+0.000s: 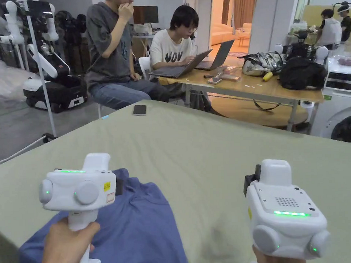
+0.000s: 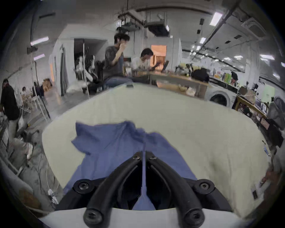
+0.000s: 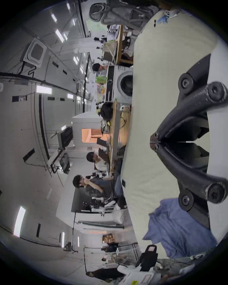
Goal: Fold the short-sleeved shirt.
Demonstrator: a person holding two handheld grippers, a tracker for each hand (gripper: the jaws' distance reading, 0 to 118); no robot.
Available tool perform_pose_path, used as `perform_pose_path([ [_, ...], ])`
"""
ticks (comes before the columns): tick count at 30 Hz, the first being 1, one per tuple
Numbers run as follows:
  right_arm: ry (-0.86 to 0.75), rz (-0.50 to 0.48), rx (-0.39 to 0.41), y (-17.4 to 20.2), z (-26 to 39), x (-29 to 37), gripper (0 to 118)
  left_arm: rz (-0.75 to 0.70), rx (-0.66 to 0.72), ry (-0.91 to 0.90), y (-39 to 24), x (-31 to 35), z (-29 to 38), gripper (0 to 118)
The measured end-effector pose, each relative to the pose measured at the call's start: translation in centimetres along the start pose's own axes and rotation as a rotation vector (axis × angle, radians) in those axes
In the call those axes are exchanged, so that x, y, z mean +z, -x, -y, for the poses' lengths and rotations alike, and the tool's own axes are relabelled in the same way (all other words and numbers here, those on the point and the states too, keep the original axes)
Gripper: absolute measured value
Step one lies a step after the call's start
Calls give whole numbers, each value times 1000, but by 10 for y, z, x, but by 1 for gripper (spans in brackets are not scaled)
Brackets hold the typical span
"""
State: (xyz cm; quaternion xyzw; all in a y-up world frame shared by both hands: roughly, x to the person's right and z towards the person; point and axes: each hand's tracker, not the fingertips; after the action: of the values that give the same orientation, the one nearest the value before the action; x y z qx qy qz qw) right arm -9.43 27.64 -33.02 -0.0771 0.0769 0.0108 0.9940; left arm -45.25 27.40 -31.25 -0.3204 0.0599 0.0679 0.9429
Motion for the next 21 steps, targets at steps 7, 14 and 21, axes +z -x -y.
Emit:
perform_pose_path([
  [7, 19, -16, 43, 4, 10, 6, 0, 52, 23, 275, 22, -48, 27, 93],
  [14, 69, 20, 47, -16, 20, 1, 0, 14, -51, 471, 12, -115, 61, 93],
  [21, 101, 47, 3, -35, 29, 2, 0, 39, -230, 297, -19, -87, 65, 0],
])
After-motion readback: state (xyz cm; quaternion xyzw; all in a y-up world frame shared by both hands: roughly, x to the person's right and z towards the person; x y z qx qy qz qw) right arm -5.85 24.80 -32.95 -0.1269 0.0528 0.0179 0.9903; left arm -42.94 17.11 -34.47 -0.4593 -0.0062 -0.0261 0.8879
